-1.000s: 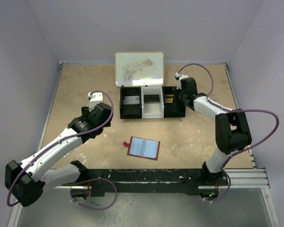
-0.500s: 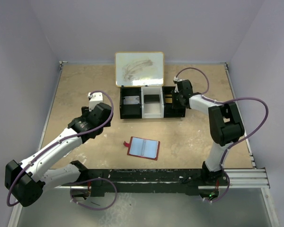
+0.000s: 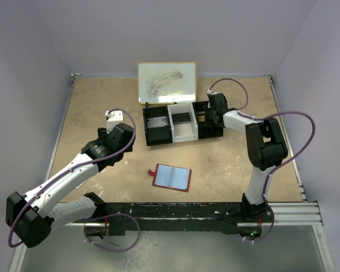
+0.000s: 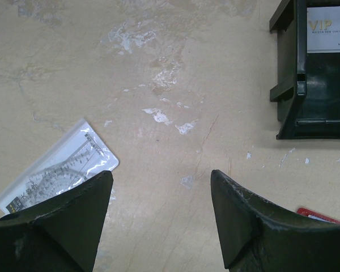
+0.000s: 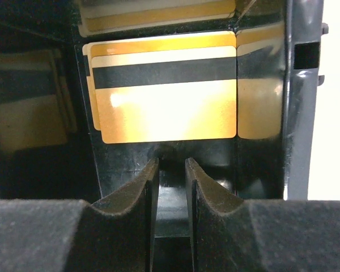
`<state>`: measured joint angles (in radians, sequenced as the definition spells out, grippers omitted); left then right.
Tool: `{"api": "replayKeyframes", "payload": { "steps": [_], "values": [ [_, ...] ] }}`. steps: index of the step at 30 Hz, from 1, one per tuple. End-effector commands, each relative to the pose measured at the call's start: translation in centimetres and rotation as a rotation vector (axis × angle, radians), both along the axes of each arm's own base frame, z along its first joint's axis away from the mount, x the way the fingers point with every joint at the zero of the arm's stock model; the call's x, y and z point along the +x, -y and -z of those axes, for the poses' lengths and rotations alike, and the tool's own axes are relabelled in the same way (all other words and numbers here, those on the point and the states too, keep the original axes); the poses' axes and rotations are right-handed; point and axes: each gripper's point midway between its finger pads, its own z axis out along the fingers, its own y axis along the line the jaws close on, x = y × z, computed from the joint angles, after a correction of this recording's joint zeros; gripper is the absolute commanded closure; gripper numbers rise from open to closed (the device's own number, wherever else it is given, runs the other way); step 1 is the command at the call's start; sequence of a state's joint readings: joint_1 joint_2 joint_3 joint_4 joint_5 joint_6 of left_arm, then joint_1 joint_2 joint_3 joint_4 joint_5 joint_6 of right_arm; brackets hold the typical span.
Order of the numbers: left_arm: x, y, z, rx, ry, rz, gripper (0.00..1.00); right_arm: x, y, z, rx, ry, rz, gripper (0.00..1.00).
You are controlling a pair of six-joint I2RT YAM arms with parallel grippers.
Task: Take the credit cards out of the card holder
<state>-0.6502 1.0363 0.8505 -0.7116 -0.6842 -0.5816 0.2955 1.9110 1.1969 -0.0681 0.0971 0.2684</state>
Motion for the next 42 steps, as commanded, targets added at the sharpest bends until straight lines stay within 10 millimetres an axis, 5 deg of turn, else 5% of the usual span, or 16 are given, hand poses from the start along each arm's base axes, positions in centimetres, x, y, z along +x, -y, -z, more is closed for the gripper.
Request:
{"api": "replayKeyframes", "payload": {
  "steps": [1, 21, 27, 33, 35, 38, 42],
  "values": [
    [0.5, 0.2, -0.3, -0.007, 0.023, 0.002, 0.32, 1.8, -0.3, -1.2, 0.012, 0.07, 0.046, 0.71],
    [0.5, 0.2, -0.1, -0.002, 0.017, 0.0, 0.33, 2.8, -0.6, -1.4, 0.028, 0.139, 0.108, 0.7],
    [0.5, 0.1, -0.1, -0.001, 0.017, -0.002, 0.33, 2.2, -0.4, -4.4, 0.044, 0.185, 0.112, 0.68],
    [0.5, 0.0, -0.3, -0.001, 0.023, -0.006, 0.33, -0.6, 0.7, -12.7, 0.105, 0.343, 0.129, 0.43],
    [0.5, 0.1, -0.4, -0.004, 0.026, -0.003, 0.33, -2.3, 0.9, -14.9, 0.153, 0.388, 0.135, 0.28],
    [0.5, 0.1, -0.4, -0.007, 0.028, -0.001, 0.33, -5.3, 0.2, -16.6, 0.277, 0.44, 0.101, 0.02],
    [0.5, 0.2, -0.4, -0.008, 0.027, 0.001, 0.33, -8.2, 0.4, -17.3, 0.434, 0.459, 0.194, 0.0]
  ]
}}
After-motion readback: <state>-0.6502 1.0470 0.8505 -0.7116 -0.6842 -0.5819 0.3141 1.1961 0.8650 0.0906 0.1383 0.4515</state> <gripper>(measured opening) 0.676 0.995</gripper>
